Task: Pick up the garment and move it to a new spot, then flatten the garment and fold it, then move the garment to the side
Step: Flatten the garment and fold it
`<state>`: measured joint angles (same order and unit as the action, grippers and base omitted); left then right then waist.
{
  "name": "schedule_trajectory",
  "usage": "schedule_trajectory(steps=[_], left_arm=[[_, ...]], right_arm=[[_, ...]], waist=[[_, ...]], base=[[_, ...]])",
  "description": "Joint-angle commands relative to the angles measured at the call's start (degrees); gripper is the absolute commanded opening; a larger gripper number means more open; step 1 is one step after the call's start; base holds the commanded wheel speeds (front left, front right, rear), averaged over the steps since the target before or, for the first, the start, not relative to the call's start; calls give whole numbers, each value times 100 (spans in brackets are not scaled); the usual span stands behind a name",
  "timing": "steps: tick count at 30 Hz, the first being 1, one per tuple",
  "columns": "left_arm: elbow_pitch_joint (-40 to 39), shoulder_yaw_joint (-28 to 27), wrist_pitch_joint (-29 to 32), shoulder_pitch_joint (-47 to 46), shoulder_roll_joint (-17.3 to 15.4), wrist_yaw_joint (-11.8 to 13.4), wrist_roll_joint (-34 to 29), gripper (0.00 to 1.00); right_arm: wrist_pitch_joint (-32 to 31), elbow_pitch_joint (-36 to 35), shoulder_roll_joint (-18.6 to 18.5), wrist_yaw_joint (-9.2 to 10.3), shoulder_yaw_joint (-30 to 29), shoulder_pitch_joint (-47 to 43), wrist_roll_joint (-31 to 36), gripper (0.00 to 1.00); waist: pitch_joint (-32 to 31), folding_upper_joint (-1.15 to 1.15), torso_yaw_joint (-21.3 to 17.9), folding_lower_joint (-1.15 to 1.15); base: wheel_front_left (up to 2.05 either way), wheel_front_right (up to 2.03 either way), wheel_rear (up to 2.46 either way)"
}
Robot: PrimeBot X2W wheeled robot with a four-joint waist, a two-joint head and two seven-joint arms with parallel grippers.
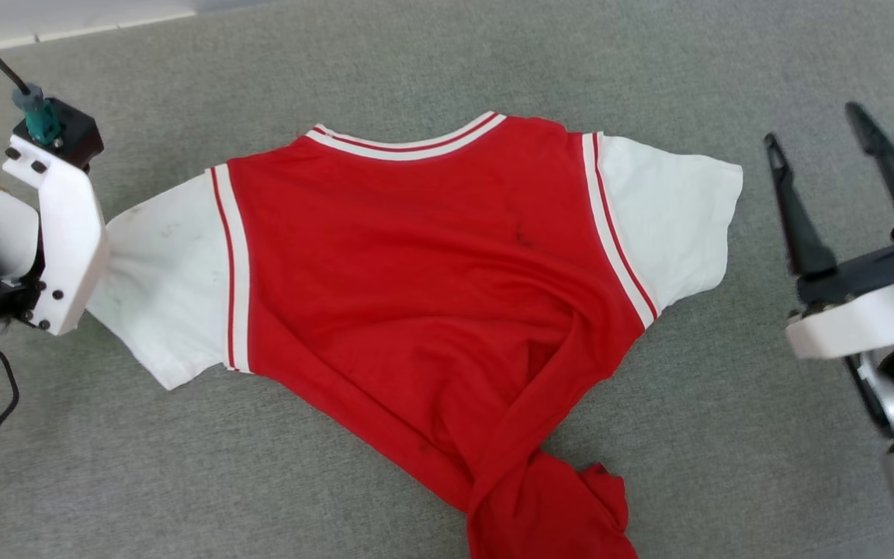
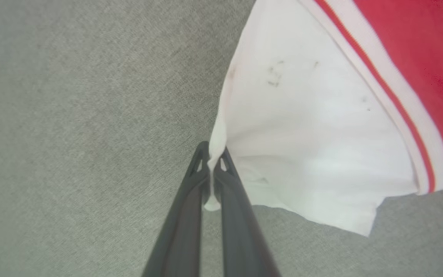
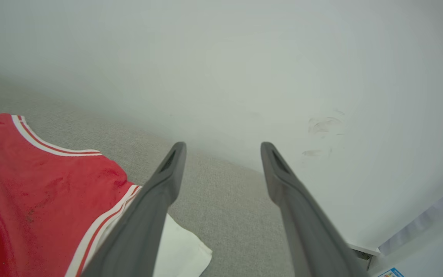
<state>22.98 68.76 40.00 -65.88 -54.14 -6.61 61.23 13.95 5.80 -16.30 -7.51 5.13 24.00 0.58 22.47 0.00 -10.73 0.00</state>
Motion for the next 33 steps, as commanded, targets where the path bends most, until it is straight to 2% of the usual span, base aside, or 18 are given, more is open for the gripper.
schedule_trajectory(steps=[1,3,6,14,20,24,28,33], left_arm=[[-88,-22,-72,-73,-33,-23,-50,0],[-256,-67,-190,-99,-66,-22,-29,0],[-558,-75,-304,-148,-127,-29,-141,0],[-1289,13,-430,-231,56,56,-448,0],[-1591,1,-450,-403,167,97,-635,0],[-1717,-55,-501,-527,204,105,-722,0],[-1841,-73,-531,-634,227,94,-811,0],[-1899,-74,-582,-717,289,89,-883,0]], right_arm=[[-82,-22,-115,4,2,123,-13,100],[-323,-30,-377,4,55,307,-121,100],[-1010,28,-904,5,322,650,-503,100],[-3779,85,-2599,5,1816,1615,-2387,100],[-5587,163,-3393,4,2849,2307,-3697,100],[-6424,406,-3472,4,3102,2702,-4359,100],[-6955,975,-3206,4,2931,2977,-4703,100],[-7204,1509,-2833,4,2834,2962,-4770,100]], waist=[[-97,0,70,0],[-176,0,126,0],[-258,0,225,0],[-199,0,556,0],[73,0,789,0],[298,0,924,0],[525,0,1049,0],[731,0,1160,0]], base=[[0,0,0],[0,0,0],[0,0,0],[0,0,0],[0,0,0],[0,0,0],[0,0,0],[0,0,0]])
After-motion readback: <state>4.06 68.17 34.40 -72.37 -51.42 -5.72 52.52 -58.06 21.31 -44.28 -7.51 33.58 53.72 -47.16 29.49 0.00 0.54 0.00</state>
